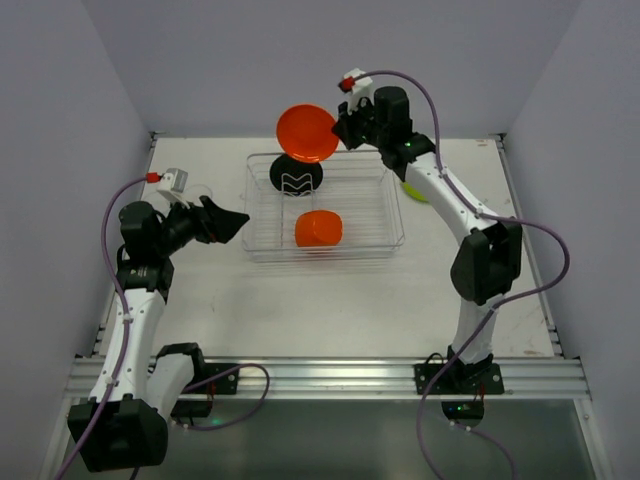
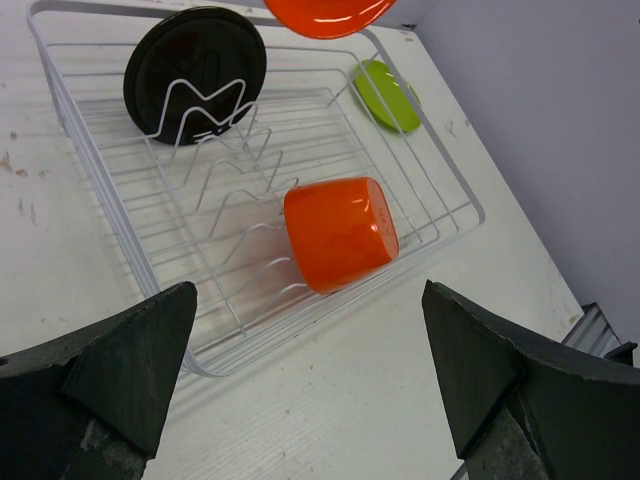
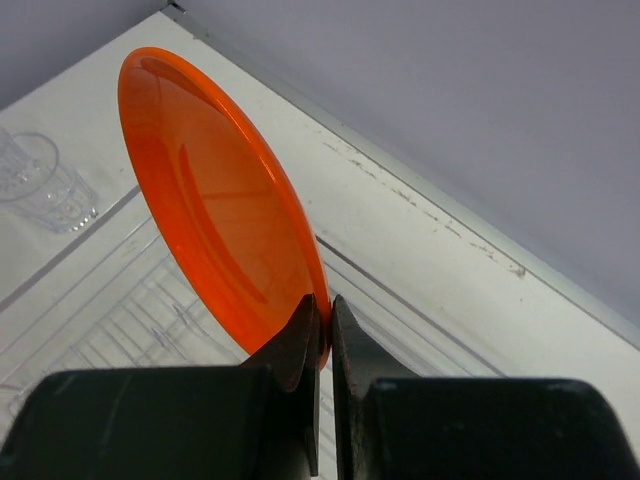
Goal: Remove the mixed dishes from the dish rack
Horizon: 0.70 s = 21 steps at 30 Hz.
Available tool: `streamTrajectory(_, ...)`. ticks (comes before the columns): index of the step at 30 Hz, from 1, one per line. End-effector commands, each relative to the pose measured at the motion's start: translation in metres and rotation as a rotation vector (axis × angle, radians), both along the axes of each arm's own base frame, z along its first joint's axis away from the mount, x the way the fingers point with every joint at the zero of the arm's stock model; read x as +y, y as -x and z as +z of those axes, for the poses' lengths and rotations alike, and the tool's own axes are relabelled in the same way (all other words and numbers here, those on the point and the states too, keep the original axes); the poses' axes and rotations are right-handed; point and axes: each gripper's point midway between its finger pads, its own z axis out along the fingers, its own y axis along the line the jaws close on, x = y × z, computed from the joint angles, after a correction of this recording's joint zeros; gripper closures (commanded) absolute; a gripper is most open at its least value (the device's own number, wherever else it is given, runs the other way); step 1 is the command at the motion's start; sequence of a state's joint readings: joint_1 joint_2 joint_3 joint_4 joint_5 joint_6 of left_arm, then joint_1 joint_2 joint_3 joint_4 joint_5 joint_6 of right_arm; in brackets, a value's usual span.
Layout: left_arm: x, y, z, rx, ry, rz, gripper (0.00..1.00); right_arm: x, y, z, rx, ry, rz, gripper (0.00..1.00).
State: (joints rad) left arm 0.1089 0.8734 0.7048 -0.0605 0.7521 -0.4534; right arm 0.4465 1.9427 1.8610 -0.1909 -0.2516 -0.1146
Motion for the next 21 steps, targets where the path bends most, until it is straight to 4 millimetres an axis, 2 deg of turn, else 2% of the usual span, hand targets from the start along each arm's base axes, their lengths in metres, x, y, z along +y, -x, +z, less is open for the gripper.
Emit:
streamTrajectory(1,-0.002,-0.001,0.006,-0.033,0.005,-0.014,0.0,-0.022,0.006,0.053,-0.019,-0.171,-0.071,1.0)
streamTrajectory(5,-0.002,-0.001,0.006,-0.033,0.005,-0.014,0.0,-0.044,0.013,0.059,0.044,-0.254,-0.109,1.0)
streamTrajectory(6,-0.002,-0.001,0.007,-0.035,0.004,-0.014,0.0,-0.053,0.012,0.052,0.071,-0.266,-0.136,1.0)
streamTrajectory(8,-0.002,-0.001,0.007,-0.036,0.004,-0.014,0.0,-0.067,0.015,0.058,0.092,-0.315,-0.194,1.0)
streamTrajectory(9,-0.002,-0.001,0.007,-0.036,0.004,-0.014,0.0,-0.078,0.014,0.049,0.12,-0.324,-0.223,1.0)
streamTrajectory(10,-0.002,-0.001,0.007,-0.035,0.004,-0.014,0.0,-0.085,0.019,0.056,0.131,-0.359,-0.244,1.0)
streamTrajectory(11,-0.002,0.0,0.007,-0.036,0.004,-0.014,0.0,-0.098,0.018,0.044,0.158,-0.37,-0.286,1.0)
streamTrajectory(13,-0.001,0.0,0.008,-0.039,0.005,-0.012,0.0,-0.113,0.02,0.041,0.195,-0.43,-0.34,1.0)
streamTrajectory(14,-0.001,0.0,0.008,-0.039,0.005,-0.012,0.0,-0.12,0.024,0.048,0.185,-0.458,-0.352,1.0)
streamTrajectory(15,-0.001,0.0,0.008,-0.039,0.005,-0.013,0.0,-0.135,0.023,0.036,0.214,-0.472,-0.393,1.0)
streamTrajectory(17,-0.001,0.0,0.007,-0.037,0.005,-0.012,0.0,-0.149,0.027,0.034,0.252,-0.53,-0.431,1.0)
streamTrajectory(18,-0.001,0.0,0.007,-0.038,0.005,-0.009,0.0,-0.161,0.027,0.024,0.285,-0.548,-0.45,1.0)
streamTrajectory(20,-0.001,0.0,0.008,-0.04,0.005,-0.012,0.0,-0.172,0.028,0.02,0.312,-0.597,-0.473,1.0)
streamTrajectory(21,-0.001,0.0,0.008,-0.04,0.005,-0.012,0.0,-0.182,0.029,0.009,0.34,-0.615,-0.491,1.0)
